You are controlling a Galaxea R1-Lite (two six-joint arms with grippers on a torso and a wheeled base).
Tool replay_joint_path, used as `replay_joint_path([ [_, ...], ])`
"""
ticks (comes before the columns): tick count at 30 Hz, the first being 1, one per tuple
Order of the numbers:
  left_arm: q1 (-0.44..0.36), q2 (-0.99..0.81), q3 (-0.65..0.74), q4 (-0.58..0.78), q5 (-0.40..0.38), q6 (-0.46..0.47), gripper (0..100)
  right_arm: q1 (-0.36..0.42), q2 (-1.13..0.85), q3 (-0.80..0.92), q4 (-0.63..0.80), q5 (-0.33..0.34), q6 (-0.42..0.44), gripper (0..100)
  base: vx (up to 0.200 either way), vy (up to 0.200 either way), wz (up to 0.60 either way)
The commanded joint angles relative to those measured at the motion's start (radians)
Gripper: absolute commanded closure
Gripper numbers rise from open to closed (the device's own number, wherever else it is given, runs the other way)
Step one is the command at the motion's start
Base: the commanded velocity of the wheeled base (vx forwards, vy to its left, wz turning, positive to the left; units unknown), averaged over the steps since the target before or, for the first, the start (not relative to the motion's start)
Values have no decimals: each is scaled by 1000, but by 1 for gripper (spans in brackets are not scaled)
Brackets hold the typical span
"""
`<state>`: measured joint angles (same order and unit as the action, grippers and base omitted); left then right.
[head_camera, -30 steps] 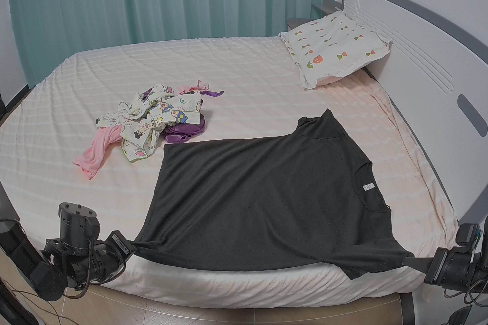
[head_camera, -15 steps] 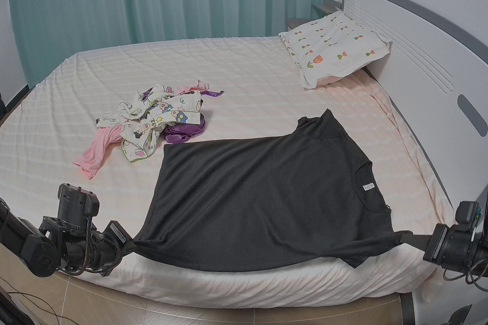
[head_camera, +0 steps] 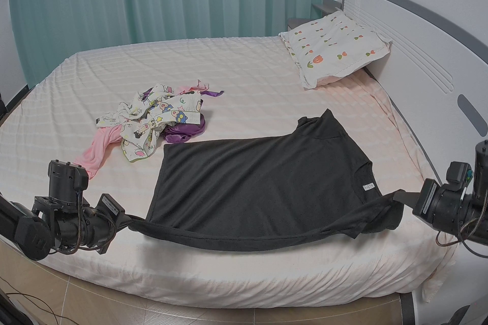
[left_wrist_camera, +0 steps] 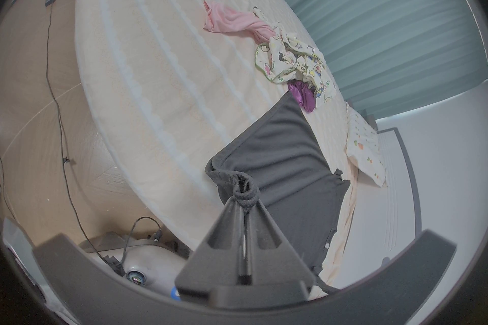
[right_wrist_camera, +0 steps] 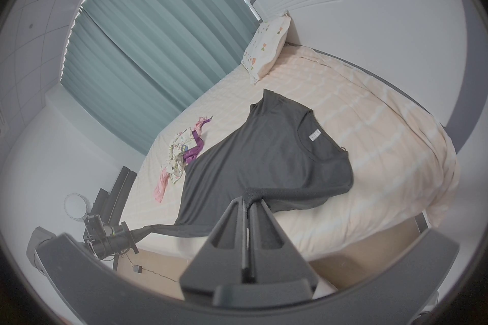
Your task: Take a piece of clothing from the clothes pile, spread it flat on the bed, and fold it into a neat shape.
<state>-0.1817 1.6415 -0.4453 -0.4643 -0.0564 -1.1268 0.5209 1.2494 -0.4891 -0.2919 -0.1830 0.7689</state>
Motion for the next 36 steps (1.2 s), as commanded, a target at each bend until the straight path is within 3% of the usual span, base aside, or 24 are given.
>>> replay_joint_path([
  [1,13,6,-36,-1,-3,-39,100,-33,105,-62,-41,17,-19,100,0,0,0],
  [12,14,133,-119,-4,7,-53,100,-110,289,-190,-156,31,-57,100,0,0,0],
  [18,38,158,-156,-8,7,-116,100,-143,360,-258,-168,39,-79,100,0,0,0],
  [30,41,253,-214,-8,-3,-114,100,-202,438,-330,-179,83,-69,100,0,0,0],
  [36,41,319,-256,-10,-2,-119,100,-220,512,-335,-291,102,-68,100,0,0,0],
])
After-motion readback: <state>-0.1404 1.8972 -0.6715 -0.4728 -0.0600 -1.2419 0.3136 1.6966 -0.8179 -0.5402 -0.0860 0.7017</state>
